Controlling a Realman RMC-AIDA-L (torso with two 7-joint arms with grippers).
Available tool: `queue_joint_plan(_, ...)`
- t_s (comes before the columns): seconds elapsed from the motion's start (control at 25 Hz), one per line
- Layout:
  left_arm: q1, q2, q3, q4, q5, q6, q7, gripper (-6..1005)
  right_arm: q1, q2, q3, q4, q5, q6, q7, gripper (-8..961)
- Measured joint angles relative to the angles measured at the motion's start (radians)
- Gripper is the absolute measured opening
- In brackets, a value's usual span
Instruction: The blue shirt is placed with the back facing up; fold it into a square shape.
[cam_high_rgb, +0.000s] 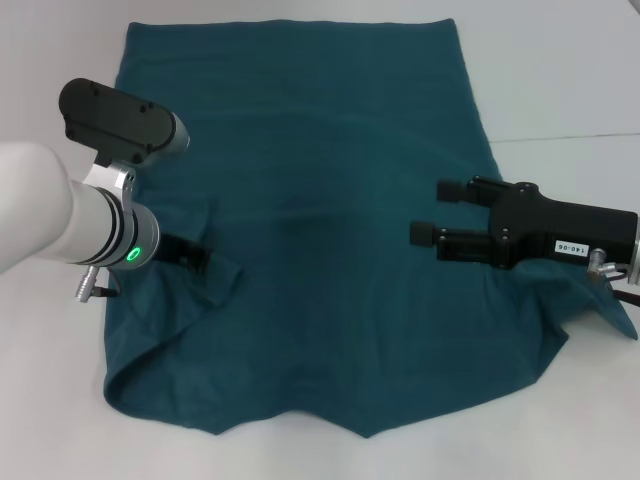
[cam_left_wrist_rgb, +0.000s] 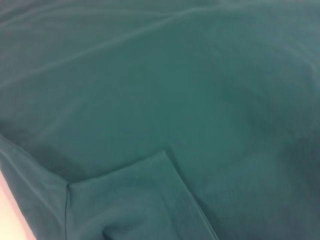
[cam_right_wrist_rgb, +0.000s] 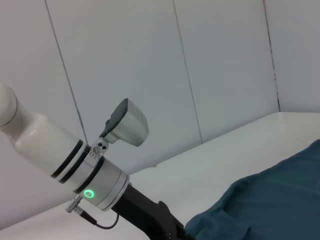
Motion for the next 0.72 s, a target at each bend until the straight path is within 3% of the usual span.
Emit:
queue_joint_plan(0.12,0.000,-0.001,0.000,-0.003,0.000,-0.004,0.000,181,-0.001,0.000,0.000,0.001,0.000,0.000,0.000,912)
queue_joint_plan(0.36,-0.001,0.001,0.000,-0.010,0.000,-0.018,-0.001,4,-0.002,0.000,0.000,0.003,0.000,0.002,0.000,912)
queue_joint_plan(0.72,-0.029,0.000,-0.006,0.018,-0.009,-0.026,-0.004,12,-0.002,0.001,0.000,0.005,0.000,0.000,-0.004,912)
